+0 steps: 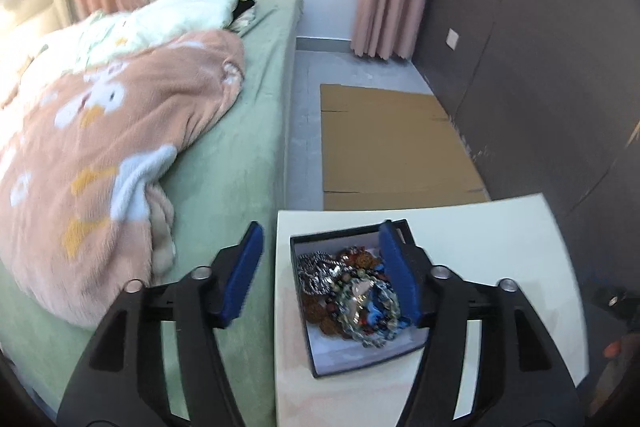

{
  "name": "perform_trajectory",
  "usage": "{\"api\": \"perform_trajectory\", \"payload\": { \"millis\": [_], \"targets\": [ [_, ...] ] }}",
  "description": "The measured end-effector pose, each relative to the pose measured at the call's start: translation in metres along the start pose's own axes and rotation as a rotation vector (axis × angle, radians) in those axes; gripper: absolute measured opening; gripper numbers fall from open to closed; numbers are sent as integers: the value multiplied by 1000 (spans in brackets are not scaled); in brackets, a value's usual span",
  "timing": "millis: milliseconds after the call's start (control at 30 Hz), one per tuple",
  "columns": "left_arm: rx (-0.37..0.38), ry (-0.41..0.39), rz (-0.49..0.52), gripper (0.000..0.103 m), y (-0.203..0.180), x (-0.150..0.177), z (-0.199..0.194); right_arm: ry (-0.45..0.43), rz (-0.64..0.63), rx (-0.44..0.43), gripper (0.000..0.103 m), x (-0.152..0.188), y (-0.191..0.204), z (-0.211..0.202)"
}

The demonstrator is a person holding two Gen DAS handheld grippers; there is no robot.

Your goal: Organize jewelry

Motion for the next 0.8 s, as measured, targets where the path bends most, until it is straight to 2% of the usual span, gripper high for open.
{"api": "perform_trajectory", "payload": {
  "millis": [167,367,467,533,800],
  "targets": [
    [16,-25,-68,86,3,19,-21,-3,-2,0,95,6,4,-4],
    [8,-31,-62,97,-2,45,-42,-23,8,-14,95,13,5,-18],
    [46,-41,-74,98,-6,55,-54,-46,-5,-8,95,17,8,-28],
    [48,-37,-68,98,-9,61,-60,-60,-25,6,95,21,10,-35],
    [64,-107,-31,98,-24,76,-91,-105,-77,55,96,42,12,-65]
  ]
}}
Point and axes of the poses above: each gripper's, at about its wrist camera, not at the fingertips, and z roughly the way its jaws point, y to its left, x to its underside, the point moved 8 cm from there along z, roughly the way its jaws point, and after that the axes turned 3 degrees about -z, right-handed, at the moved point
